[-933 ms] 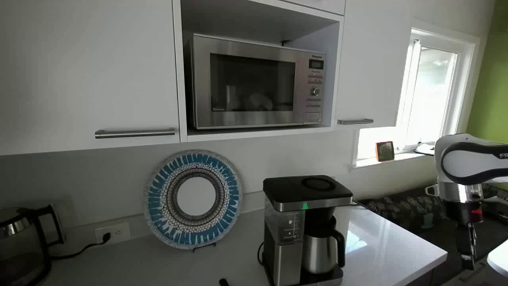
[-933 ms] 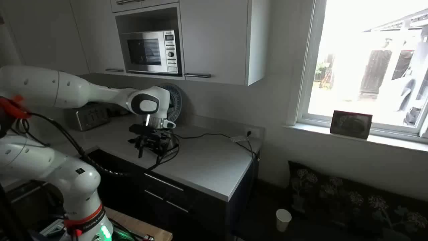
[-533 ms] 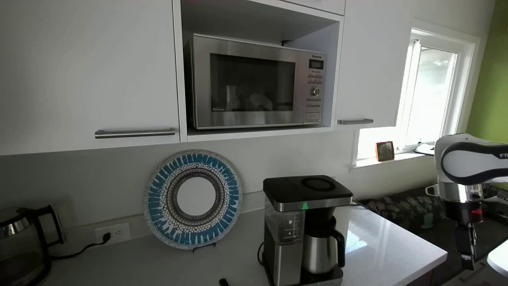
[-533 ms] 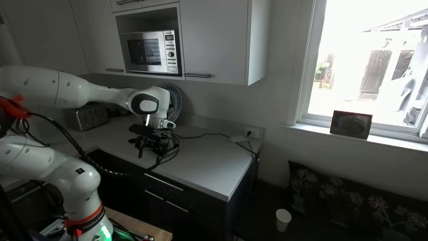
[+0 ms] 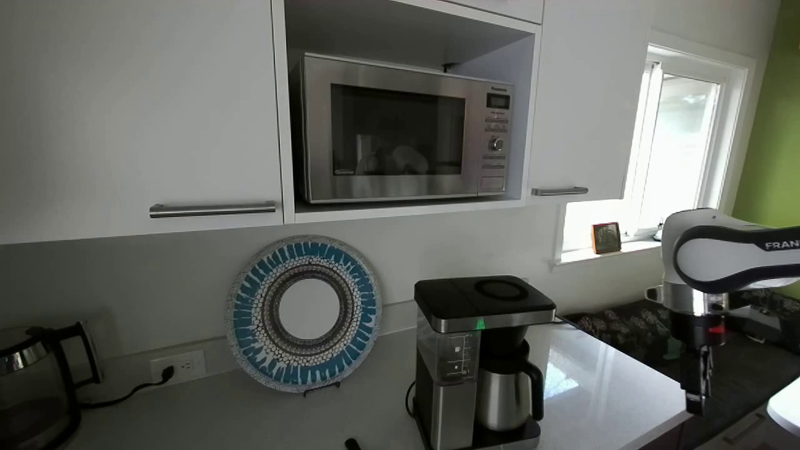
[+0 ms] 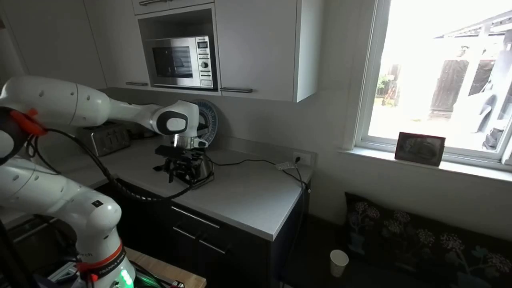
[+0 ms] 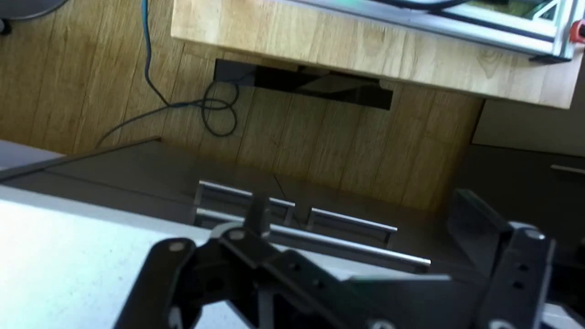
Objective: Remove the kettle from the coffee maker
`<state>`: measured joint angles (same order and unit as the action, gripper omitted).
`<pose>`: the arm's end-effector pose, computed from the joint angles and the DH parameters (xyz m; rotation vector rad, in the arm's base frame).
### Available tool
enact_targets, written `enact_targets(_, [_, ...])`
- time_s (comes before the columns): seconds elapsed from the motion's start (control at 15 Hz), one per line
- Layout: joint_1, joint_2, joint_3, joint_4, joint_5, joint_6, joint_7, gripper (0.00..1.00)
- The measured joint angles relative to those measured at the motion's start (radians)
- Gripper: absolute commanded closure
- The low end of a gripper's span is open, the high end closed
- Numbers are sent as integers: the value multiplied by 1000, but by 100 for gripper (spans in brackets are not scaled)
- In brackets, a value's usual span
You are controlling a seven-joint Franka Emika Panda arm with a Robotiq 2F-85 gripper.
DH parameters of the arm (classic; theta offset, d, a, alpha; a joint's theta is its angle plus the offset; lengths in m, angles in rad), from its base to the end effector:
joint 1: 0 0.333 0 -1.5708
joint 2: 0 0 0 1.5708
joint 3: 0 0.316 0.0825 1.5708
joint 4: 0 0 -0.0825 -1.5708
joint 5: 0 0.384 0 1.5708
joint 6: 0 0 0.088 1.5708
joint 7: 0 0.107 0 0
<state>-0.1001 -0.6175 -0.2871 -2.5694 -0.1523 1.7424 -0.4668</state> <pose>0.3085 -0.1414 0.4398 -3.0089 -0.2904 0.3027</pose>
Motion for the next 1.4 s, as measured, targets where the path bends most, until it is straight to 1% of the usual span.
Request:
enact_targets(0.13, [32, 19, 42, 1, 49, 85, 34, 0])
enact_targets(0.27, [61, 36, 68, 4, 101, 165, 48, 0])
enact_targets(0.33, [77, 48, 75, 8, 126, 184, 48, 0])
enact_targets(0.53, [104, 85, 79, 27, 148, 193, 48, 0])
enact_targets(1.27, [104, 96, 78, 33, 149, 193, 47, 0])
enact_targets(1.4, [106, 96, 81, 31, 149, 211, 41, 0])
